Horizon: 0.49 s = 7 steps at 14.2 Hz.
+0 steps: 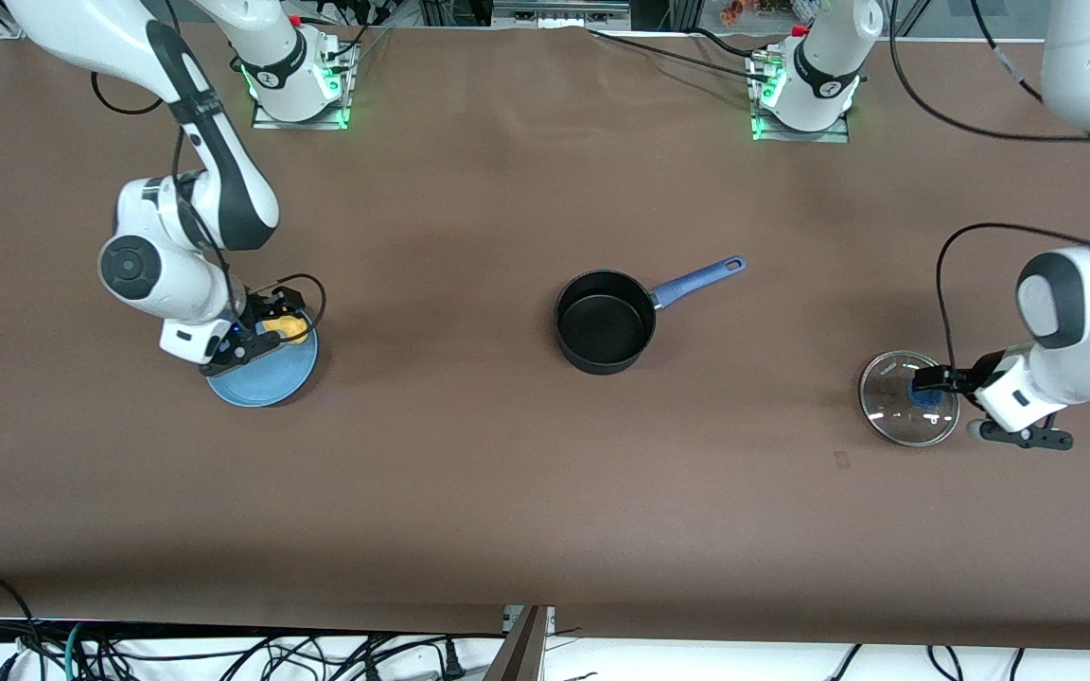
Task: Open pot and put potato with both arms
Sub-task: 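Set the lid down while the right gripper grasps the potato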
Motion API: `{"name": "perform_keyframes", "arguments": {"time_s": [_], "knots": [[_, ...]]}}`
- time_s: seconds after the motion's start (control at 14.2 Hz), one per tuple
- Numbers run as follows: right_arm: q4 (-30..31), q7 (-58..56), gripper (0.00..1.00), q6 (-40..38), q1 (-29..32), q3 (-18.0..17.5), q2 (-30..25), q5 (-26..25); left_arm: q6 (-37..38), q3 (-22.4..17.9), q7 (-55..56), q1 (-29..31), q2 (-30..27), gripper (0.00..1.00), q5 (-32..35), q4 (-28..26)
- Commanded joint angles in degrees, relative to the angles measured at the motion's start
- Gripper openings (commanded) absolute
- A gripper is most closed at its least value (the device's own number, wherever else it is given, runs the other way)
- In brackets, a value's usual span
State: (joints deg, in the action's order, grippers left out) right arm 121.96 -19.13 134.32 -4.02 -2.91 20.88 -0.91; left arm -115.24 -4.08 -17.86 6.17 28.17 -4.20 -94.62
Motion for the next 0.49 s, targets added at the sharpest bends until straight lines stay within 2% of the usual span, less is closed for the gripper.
{"name": "perform_keyframes", "arguments": {"time_s": [0.0,0.21,0.42], "knots": [[0.82,-1.70,1.00,1.47,0.24,-0.08,0.82,-0.23,7.63,0.47,3.51,0.16,-8.72,1.00,-0.73,-1.27],[0.82,-1.70,1.00,2.44,0.33,-0.08,2.23,-0.14,15.10,0.56,10.53,-0.98,-13.75,1.00,-0.81,0.57],[0.73,-1.62,0.98,2.44,0.33,-0.08,2.59,-0.14,23.90,2.75,16.01,-1.51,-16.39,1.00,-0.64,6.18]]}}
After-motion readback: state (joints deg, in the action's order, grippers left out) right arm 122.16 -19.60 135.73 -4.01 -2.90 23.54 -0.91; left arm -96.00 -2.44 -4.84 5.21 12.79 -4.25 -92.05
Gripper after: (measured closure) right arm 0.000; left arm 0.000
